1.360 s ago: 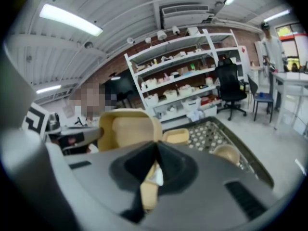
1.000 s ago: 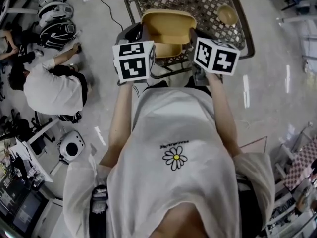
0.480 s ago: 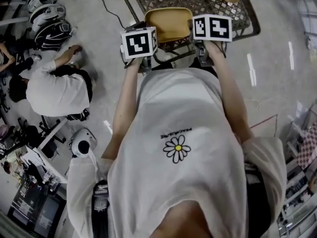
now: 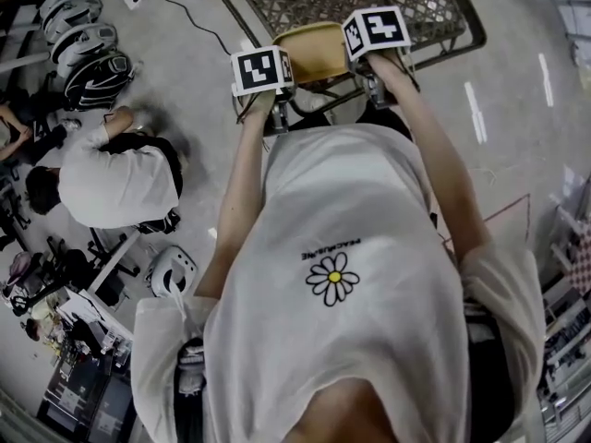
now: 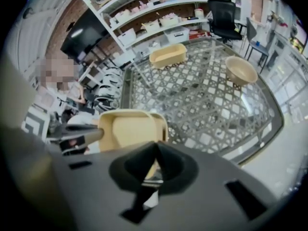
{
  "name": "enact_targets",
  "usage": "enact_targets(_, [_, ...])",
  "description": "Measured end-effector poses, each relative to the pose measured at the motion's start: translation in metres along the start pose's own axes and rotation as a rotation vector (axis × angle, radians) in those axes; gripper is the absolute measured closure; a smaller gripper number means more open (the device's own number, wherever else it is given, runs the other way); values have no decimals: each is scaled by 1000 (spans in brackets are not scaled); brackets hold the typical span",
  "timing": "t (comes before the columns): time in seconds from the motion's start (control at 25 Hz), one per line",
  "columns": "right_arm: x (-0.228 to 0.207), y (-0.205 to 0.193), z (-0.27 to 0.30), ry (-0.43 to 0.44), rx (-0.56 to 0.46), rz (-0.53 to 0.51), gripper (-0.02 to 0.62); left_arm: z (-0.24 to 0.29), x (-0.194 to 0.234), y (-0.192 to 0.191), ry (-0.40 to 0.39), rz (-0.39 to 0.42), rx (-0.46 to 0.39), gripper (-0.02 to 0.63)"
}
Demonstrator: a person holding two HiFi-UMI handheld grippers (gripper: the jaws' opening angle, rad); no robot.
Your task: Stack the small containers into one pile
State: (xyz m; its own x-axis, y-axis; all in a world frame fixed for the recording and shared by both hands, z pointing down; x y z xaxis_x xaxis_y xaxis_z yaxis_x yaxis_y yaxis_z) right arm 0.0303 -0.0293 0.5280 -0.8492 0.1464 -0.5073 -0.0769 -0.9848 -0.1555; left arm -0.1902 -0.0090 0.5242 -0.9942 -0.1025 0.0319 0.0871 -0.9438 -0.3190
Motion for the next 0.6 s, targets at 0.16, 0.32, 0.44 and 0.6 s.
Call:
enact_targets(0.16, [-3, 3, 10, -7, 46, 14, 558, 10, 2, -1, 0, -11, 40, 572])
enact_targets(0.32, [-10, 2, 18, -10, 75, 39, 558, 17, 0, -2, 2, -12, 61, 572])
enact_targets(0.44, [-12, 1, 25, -21, 89, 43, 558, 24, 1, -3, 2, -10, 77, 572])
enact_targets(0.6, [-11, 1, 33, -34, 95, 23, 558, 32, 5, -4, 6, -9, 96, 572])
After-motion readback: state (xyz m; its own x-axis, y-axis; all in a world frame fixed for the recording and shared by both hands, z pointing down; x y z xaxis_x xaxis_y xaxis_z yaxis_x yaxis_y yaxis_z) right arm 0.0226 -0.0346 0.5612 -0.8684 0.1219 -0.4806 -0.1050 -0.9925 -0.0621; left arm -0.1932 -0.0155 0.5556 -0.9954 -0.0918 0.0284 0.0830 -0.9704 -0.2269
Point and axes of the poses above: the fingertips, and each gripper's own axes: z forward along the fingers, x to its left, y out of its top, the point moved 10 cm from there along -z, backward along the fingers, and after that the axes turned 11 degrees about y, right-handed, at the moved point
